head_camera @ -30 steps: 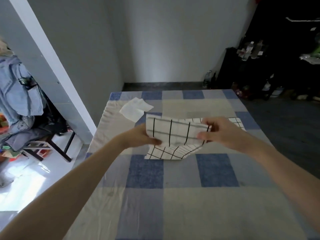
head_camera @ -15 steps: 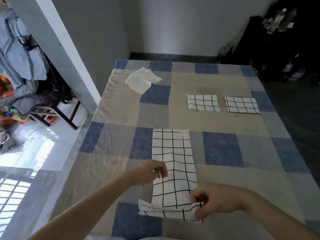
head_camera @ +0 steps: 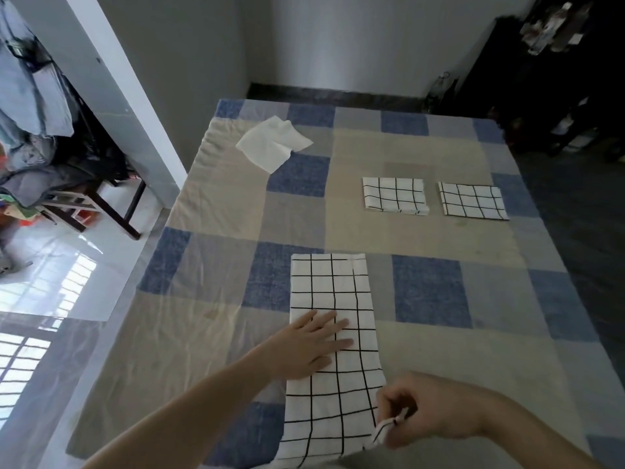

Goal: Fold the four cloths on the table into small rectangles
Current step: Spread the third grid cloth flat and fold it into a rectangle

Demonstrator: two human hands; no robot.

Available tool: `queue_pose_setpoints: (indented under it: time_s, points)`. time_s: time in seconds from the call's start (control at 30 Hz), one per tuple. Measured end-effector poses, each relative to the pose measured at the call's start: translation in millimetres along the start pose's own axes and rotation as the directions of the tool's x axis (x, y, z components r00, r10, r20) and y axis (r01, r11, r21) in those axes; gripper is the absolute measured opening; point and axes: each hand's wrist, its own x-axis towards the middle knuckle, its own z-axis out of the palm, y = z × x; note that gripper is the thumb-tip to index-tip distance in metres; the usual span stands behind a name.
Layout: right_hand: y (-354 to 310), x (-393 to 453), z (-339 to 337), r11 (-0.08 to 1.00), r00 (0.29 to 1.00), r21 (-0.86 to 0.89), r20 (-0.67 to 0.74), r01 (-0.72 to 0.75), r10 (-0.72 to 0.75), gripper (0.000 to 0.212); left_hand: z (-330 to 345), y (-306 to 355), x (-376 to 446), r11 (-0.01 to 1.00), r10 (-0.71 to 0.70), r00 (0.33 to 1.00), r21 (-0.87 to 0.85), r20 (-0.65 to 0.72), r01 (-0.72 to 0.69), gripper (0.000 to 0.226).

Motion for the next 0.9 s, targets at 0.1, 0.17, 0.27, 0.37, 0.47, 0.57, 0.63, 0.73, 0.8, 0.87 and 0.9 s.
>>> queue_pose_setpoints:
  time_s: [0.1, 0.17, 0.27, 0.37, 0.47, 0.57, 0.63, 0.73, 0.8, 0.87, 0.9]
  points:
    - [-1, 5, -21, 0.996, 0.992, 0.070, -0.120, 0.048, -0.039, 0.016, 4, -8, -1, 0.999, 0.007, 1.000, -0.035, -0.011, -0.007, 0.049]
    - [0, 14, -39, 0.986, 0.963, 0.145, -0.265, 0.085, -0.044, 0.017, 1, -16, -1, 0.999, -0.043, 0.998, -0.021, -0.040, 0.043, 0.053]
    - [8, 41, -65, 0.980, 0.853, 0.179, -0.522, 0.092, 0.015, 0.017, -2, -29, -7, 0.986, -0.163, 0.986, -0.025, -0.047, 0.162, 0.071]
    - [15, 77, -84, 0.985, 0.749, 0.167, -0.657, 0.035, 0.085, 0.018, 1, -39, -19, 0.974, -0.227, 0.974, -0.017, -0.009, 0.227, 0.068]
    - [29, 114, -97, 0.991, 0.671, 0.120, -0.730, -0.060, 0.129, 0.020, 7, -41, -23, 0.955, -0.293, 0.956, -0.036, 0.031, 0.294, 0.069]
    - [38, 143, -105, 0.989, 0.612, 0.086, -0.778, -0.117, 0.140, 0.021, 9, -42, -20, 0.938, -0.344, 0.938, -0.030, 0.038, 0.345, 0.075]
    - [37, 155, -108, 0.990, 0.596, 0.040, -0.795, -0.136, 0.114, 0.019, 4, -44, -20, 0.933, -0.355, 0.934, -0.038, 0.042, 0.357, 0.077]
    - [37, 169, -110, 0.990, 0.545, -0.006, -0.835, -0.138, 0.071, 0.019, 1, -44, -25, 0.937, -0.343, 0.939, -0.070, 0.018, 0.343, 0.076]
    - [41, 177, -111, 0.987, 0.495, -0.047, -0.868, -0.155, 0.037, 0.021, 3, -42, -30, 0.934, -0.351, 0.936, -0.077, -0.009, 0.349, 0.074]
    - [43, 183, -112, 0.976, 0.456, -0.108, -0.890, -0.187, -0.012, 0.024, 4, -41, -33, 0.930, -0.358, 0.934, -0.080, 0.006, 0.358, 0.073]
    - [44, 185, -113, 0.970, 0.441, -0.130, -0.897, -0.205, -0.027, 0.024, 4, -41, -34, 0.930, -0.359, 0.933, -0.081, 0.019, 0.359, 0.073]
